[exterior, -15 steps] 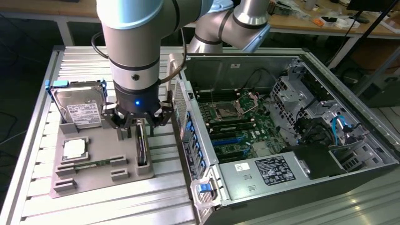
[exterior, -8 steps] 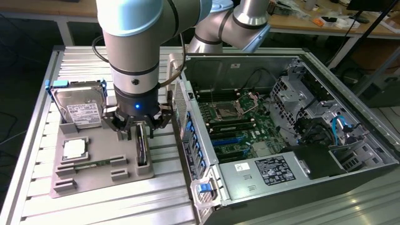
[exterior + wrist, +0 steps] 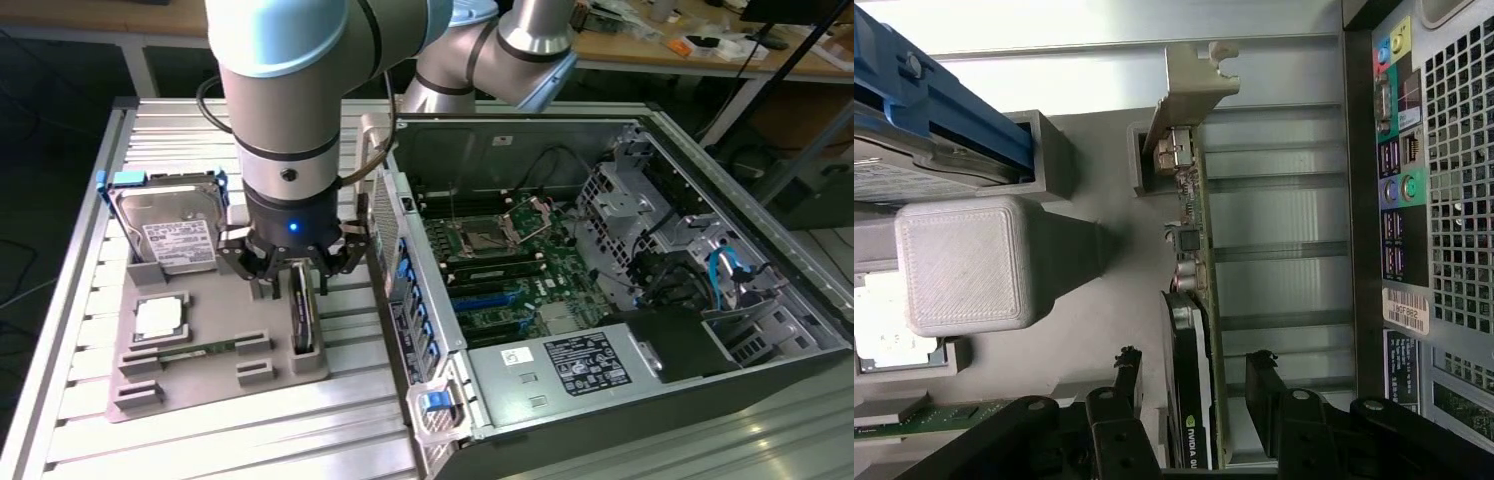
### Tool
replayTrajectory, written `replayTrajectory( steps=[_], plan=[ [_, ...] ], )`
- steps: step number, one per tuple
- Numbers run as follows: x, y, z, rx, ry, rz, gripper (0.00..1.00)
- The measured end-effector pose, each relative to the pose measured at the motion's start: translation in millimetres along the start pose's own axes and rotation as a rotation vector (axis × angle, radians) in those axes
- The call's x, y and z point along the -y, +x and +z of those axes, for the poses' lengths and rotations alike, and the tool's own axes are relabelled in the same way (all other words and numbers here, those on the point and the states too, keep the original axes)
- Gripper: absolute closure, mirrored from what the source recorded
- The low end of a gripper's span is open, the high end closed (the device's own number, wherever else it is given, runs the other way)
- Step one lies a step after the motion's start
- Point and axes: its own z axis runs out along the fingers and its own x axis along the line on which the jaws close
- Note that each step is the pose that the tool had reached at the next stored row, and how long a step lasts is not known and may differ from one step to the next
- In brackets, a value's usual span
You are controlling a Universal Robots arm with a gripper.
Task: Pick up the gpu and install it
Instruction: 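Pick up the gpu and move the gpu toward the slot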
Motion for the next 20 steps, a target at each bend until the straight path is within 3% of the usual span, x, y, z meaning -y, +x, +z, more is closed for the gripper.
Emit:
replayTrajectory(
  steps=[6,7,8,11,20],
  plan=[
    [0.0,0.0,0.0,0.0001,-0.0001,0.0,0.47],
    [0.0,0.0,0.0,0.0,0.0,0.0,0.54],
    [0.0,0.0,0.0,0.0,0.0,0.0,0.54],
    [0.0,0.0,0.0,-0.0001,0.0,0.0,0.71],
    [0.0,0.0,0.0,0.0,0.0,0.0,0.73]
  ],
)
